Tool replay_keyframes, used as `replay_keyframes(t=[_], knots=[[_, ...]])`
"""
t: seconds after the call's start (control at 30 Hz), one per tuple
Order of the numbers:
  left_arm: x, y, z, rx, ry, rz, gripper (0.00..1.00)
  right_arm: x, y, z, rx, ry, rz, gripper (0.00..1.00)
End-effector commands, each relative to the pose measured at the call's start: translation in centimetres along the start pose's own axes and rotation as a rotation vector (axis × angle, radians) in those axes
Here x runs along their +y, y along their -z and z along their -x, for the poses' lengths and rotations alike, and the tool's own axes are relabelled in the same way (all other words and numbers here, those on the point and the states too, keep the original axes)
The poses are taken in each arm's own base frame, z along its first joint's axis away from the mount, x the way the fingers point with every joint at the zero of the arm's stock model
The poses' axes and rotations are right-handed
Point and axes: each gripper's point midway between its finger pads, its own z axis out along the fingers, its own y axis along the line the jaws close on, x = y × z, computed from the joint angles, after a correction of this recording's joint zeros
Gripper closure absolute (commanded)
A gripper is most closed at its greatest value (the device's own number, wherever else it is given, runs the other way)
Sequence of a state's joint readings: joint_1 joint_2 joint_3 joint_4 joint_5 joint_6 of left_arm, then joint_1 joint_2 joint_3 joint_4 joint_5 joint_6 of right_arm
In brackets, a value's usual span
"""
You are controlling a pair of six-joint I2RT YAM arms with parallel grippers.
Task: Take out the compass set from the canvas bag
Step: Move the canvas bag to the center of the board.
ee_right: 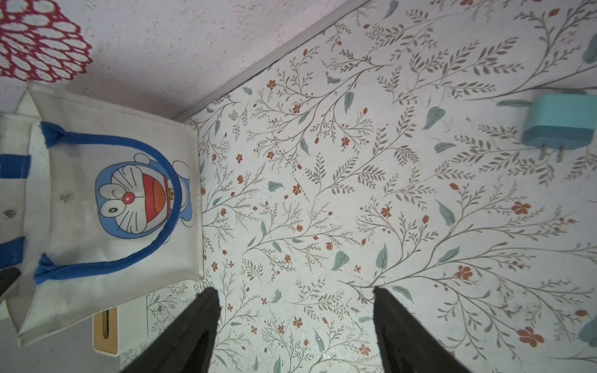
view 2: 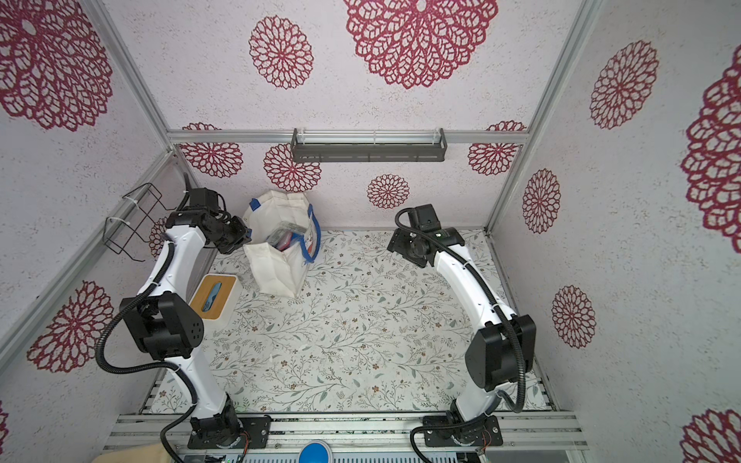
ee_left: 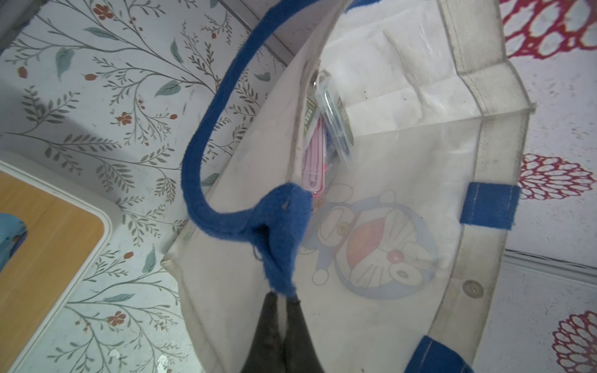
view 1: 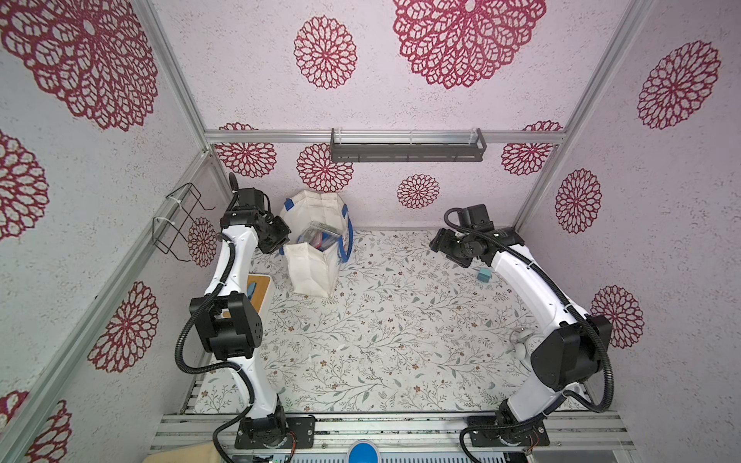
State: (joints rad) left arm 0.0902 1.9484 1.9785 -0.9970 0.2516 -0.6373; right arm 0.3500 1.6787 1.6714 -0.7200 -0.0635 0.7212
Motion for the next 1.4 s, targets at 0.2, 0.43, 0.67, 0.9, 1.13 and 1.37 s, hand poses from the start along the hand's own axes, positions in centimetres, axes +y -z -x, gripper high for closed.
replay_keyframes(t=[0.2,0.43,0.67,0.9,1.13,1.37], knots=[[-5.9,4.2,-4.8,0.034,-0.122,-0.092,1.0,5.3,0.3,-1.3,0.045,0.003,0.171,0.23],[-7.2,6.8,-10.1,0.046,-0.156,-0.101,1.0,8.1,0.5,-2.4,0.08,0.038,0.234,0.26],[-5.7,9.6,-15.6,0.053,-0.171,-0.078,1.0,10.6,0.5,-4.3,0.108,0.097,0.255,0.26],[-3.1,12.5,-19.3,0.027,-0.151,-0.069,0.88,13.0,0.3,-6.2,0.13,0.166,0.268,0.17],[-0.9,16.2,-18.0,-0.141,-0.155,-0.037,0.3,16.2,-0.2,-8.3,0.168,0.271,0.299,0.17],[-0.6,19.8,-13.8,-0.31,-0.133,-0.048,0.02,18.1,-1.2,-9.1,0.179,0.403,0.247,0.19]])
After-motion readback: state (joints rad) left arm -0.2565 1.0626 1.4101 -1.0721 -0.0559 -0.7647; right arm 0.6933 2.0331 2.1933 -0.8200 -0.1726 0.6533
